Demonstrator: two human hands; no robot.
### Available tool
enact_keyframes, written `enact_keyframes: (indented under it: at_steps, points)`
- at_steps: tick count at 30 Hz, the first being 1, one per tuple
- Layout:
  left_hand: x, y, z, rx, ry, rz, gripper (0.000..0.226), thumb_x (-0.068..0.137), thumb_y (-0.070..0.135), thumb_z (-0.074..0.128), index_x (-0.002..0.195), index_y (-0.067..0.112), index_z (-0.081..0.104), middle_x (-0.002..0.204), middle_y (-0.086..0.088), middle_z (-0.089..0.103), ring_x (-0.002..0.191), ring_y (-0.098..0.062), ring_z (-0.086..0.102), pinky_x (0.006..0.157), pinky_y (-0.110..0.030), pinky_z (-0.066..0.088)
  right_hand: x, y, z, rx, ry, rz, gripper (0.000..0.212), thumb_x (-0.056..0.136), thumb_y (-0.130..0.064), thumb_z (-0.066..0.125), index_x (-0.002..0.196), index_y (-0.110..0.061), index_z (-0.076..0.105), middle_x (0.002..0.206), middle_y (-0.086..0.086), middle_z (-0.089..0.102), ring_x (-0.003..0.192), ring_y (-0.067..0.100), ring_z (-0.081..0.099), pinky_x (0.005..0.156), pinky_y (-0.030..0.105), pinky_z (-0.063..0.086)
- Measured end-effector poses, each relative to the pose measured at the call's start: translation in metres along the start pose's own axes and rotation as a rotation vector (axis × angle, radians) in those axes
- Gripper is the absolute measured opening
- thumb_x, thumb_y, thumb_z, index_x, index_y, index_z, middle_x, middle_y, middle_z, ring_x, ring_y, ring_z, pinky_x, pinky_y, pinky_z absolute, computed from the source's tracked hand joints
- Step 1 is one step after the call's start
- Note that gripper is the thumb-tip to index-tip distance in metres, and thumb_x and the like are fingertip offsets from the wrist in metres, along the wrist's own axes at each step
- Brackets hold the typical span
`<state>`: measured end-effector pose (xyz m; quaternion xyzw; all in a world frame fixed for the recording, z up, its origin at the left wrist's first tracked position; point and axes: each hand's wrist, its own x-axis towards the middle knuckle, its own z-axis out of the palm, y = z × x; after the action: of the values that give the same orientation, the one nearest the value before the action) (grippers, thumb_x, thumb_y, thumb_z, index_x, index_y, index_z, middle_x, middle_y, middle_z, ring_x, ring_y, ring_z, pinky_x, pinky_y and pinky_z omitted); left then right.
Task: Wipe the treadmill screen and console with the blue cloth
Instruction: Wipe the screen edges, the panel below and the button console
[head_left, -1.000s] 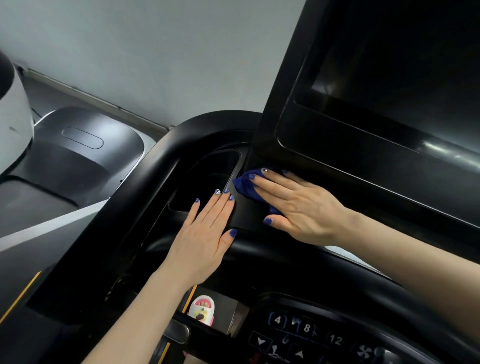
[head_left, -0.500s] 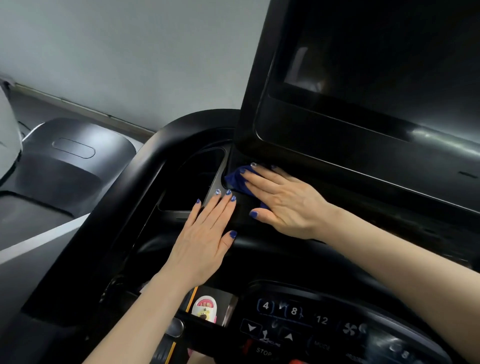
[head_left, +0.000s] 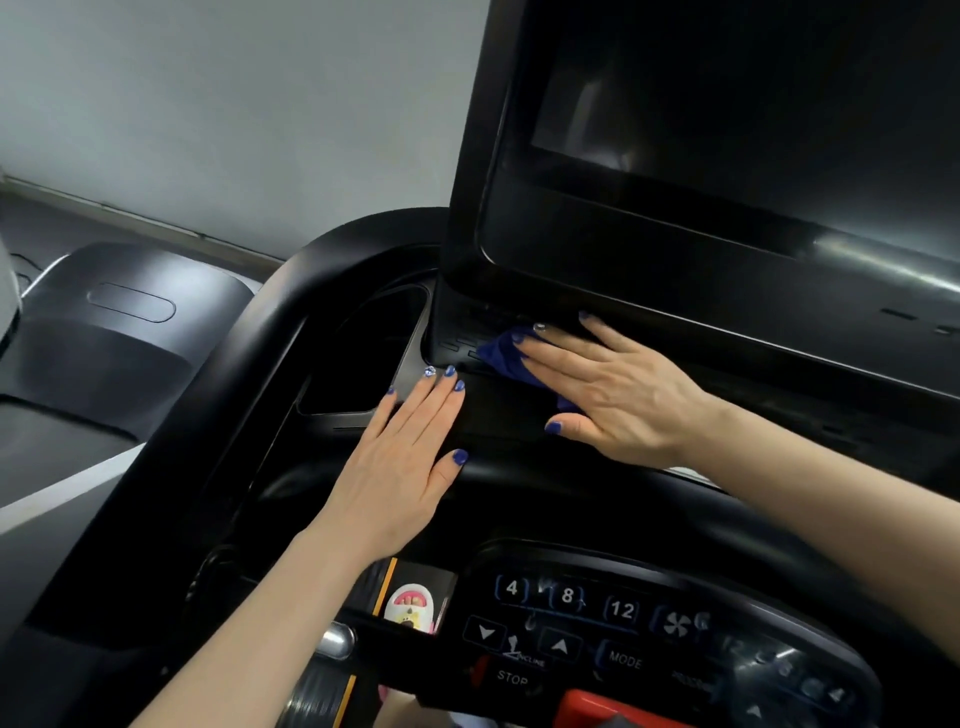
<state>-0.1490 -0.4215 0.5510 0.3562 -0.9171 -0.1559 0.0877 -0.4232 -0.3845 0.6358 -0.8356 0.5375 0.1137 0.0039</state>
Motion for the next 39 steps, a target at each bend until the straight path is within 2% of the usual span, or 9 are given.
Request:
enact_keyframes:
  at_steps: [4, 7, 12, 19, 23, 27, 36, 39]
  points:
    - [0.001, 0.001, 0.002, -0.003, -0.015, -0.009, 0.063, 0.104, 0.049, 0.016, 0.16, 0.023, 0.007, 0.167, 0.01, 0.0, 0.152, -0.004, -0.003, 0.124, -0.031, -0.001, -0.033, 0.021, 0.005, -0.051, -0.019, 0.001, 0.075, 0.1, -0.06, 0.01, 0.152, -0.01, 0.032, 0.161, -0.001, 0.019, 0.15, 0.013, 0.013, 0.122, 0.039, -0.001]
    - [0.0, 0.002, 0.003, 0.0, -0.008, -0.023, 0.063, 0.103, 0.049, 0.017, 0.16, 0.022, 0.01, 0.167, 0.009, 0.002, 0.153, -0.005, -0.002, 0.125, -0.033, 0.002, -0.033, 0.021, 0.004, -0.088, 0.014, -0.014, 0.078, 0.1, -0.061, 0.01, 0.15, -0.007, 0.034, 0.16, 0.003, 0.024, 0.149, 0.016, 0.016, 0.122, 0.04, 0.001]
    - [0.007, 0.02, 0.003, 0.012, 0.004, -0.01, 0.062, 0.104, 0.048, 0.016, 0.159, 0.022, 0.008, 0.167, 0.009, 0.002, 0.153, -0.006, -0.004, 0.124, -0.031, -0.005, -0.014, 0.015, 0.005, -0.096, 0.062, -0.061, 0.079, 0.099, -0.062, 0.015, 0.152, -0.007, 0.028, 0.161, 0.005, 0.023, 0.15, 0.018, 0.015, 0.122, 0.043, 0.002]
    - [0.009, 0.028, 0.004, 0.027, 0.017, -0.044, 0.061, 0.104, 0.048, 0.017, 0.16, 0.023, 0.012, 0.167, 0.011, 0.004, 0.152, -0.004, -0.001, 0.124, -0.032, 0.0, -0.057, 0.038, 0.011, -0.138, 0.062, -0.078, 0.079, 0.099, -0.063, 0.013, 0.152, -0.006, 0.028, 0.159, 0.006, 0.028, 0.148, 0.017, 0.019, 0.122, 0.043, 0.002]
    - [0.013, 0.045, 0.005, 0.033, 0.036, -0.034, 0.063, 0.103, 0.048, 0.018, 0.16, 0.021, 0.014, 0.167, 0.008, 0.006, 0.153, -0.007, 0.0, 0.124, -0.034, -0.001, -0.044, 0.035, 0.014, -0.154, 0.103, -0.099, 0.081, 0.098, -0.064, 0.015, 0.15, -0.004, 0.033, 0.157, 0.008, 0.033, 0.148, 0.02, 0.021, 0.122, 0.045, 0.002]
    - [0.018, 0.054, 0.006, 0.035, 0.032, -0.035, 0.062, 0.103, 0.05, 0.018, 0.159, 0.023, 0.017, 0.166, 0.011, 0.008, 0.153, -0.005, 0.004, 0.124, -0.034, 0.003, -0.038, 0.036, 0.017, -0.133, 0.147, -0.128, 0.08, 0.098, -0.064, 0.013, 0.151, -0.006, 0.029, 0.159, 0.007, 0.028, 0.15, 0.019, 0.017, 0.122, 0.046, 0.001]
    - [0.02, 0.052, 0.005, 0.011, 0.001, -0.041, 0.061, 0.102, 0.047, 0.02, 0.159, 0.024, 0.02, 0.166, 0.013, 0.008, 0.152, -0.001, 0.003, 0.123, -0.032, 0.002, -0.088, 0.065, 0.028, -0.142, 0.152, -0.155, 0.078, 0.1, -0.061, 0.014, 0.152, -0.005, 0.029, 0.159, 0.006, 0.029, 0.149, 0.017, 0.018, 0.122, 0.044, 0.001]
    - [0.019, 0.051, 0.005, 0.017, -0.012, -0.044, 0.062, 0.102, 0.049, 0.017, 0.159, 0.025, 0.017, 0.166, 0.013, 0.006, 0.152, -0.001, 0.0, 0.122, -0.029, -0.003, -0.103, 0.073, 0.03, -0.159, 0.135, -0.152, 0.078, 0.1, -0.062, 0.015, 0.152, -0.006, 0.028, 0.16, 0.005, 0.025, 0.149, 0.016, 0.015, 0.122, 0.045, 0.003]
